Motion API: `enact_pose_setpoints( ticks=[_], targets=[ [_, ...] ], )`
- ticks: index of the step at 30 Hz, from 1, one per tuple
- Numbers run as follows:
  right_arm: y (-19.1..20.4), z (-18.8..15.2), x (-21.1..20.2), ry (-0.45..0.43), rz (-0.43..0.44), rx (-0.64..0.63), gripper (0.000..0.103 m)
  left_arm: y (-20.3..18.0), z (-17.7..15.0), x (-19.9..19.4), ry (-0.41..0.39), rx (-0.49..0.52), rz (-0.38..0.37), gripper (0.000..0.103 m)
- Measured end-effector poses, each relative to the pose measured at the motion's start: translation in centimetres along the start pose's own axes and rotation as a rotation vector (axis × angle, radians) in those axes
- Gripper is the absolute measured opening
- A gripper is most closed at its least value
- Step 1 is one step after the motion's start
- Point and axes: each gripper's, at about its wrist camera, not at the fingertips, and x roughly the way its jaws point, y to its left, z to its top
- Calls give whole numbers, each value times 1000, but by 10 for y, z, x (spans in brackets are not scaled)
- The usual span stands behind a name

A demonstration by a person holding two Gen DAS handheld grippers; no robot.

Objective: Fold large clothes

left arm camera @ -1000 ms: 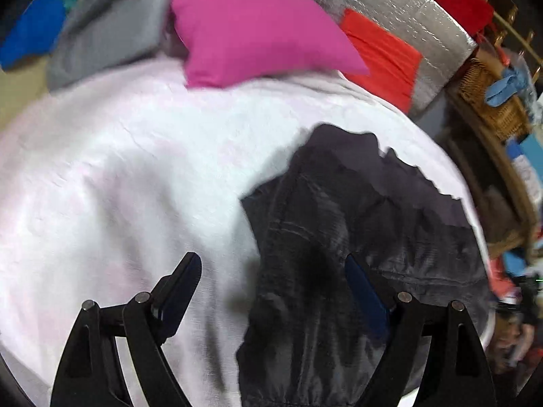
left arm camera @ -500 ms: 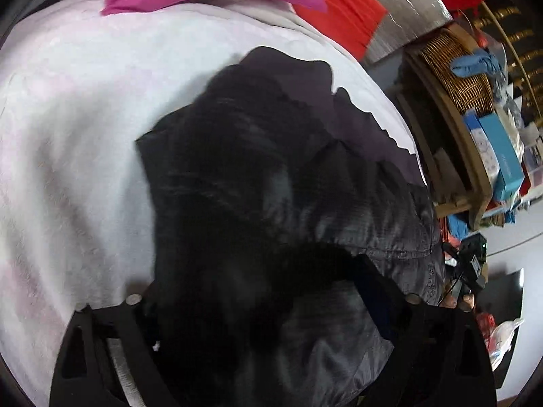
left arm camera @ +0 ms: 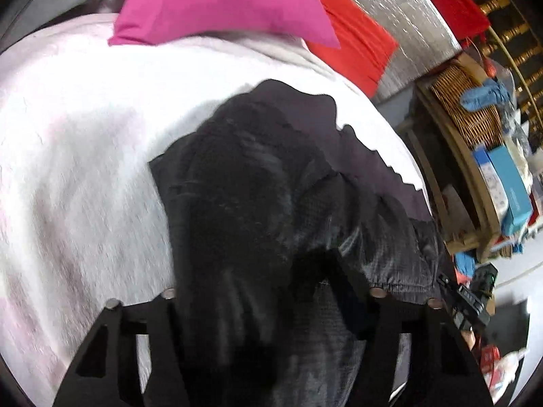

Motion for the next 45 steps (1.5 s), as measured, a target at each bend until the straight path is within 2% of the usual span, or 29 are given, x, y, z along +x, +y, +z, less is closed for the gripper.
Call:
enact_pose_setpoints(
  ticks=[3,5,8,11,14,16,17,18,20,22,24,25,26,27,28,30,31,32,34,36,39,41,42,43,45],
  targets=[
    [4,14,7,-29,-15,5,41,1,11,5,-28,-35,19,58],
    [2,21,15,-28,-13,11,41,2,15,8,-50,-46,61,58],
    [-7,21,17,-7,19,59,41,-3,17,16,-51,-31,106,59],
    [-10,17,9,2,23,79,42,-12,16,17,-64,11,111,56],
    [-14,15,-5,30,13,100,57,-9,14,15,-59,-3,93,54],
    [-25,12,-24,3,58,150,74,-1,14,12,-38,-23,80,58],
    [-33,11,-35,-28,66,181,76,7,12,10,-14,-40,75,69],
    [-41,10,-42,-51,65,207,80,15,10,10,9,-57,71,76],
    [-61,8,-45,-48,75,271,82,21,8,9,13,-71,44,76],
    [-80,3,-31,21,112,354,82,20,8,10,10,-64,40,76],
    [-86,-2,-22,60,155,368,83,17,7,9,1,-51,44,74],
    [-82,-1,-21,46,166,348,83,16,6,8,-10,-45,46,69],
    [-76,-2,-18,48,222,331,83,13,7,8,-17,-37,37,59],
    [-70,-4,-14,68,278,325,83,12,5,6,-22,-31,37,55],
    [-59,-5,-7,92,305,303,82,9,6,5,-41,-20,51,53],
    [-29,-7,2,95,172,177,79,2,8,6,-58,4,75,46],
    [-18,-8,5,96,124,132,68,0,9,4,-65,9,82,45],
    [-11,-8,4,83,111,124,62,-2,10,2,-80,15,89,41],
    [-9,-7,-6,43,112,137,38,-3,11,-4,-100,23,91,36],
    [-5,-5,-24,-31,137,137,32,-4,11,-10,-113,15,77,33],
    [18,-2,-40,-119,133,34,32,-12,12,-17,-147,50,98,32],
    [17,-2,-25,-79,61,21,32,-13,11,-10,-132,59,159,35],
    [8,-3,-13,-26,18,55,34,-10,11,-3,-107,50,191,43],
    [0,-5,-3,21,-5,86,44,-7,10,2,-91,49,219,48],
    [-11,-7,-3,43,2,133,56,-8,9,6,-90,60,301,71]
  ],
)
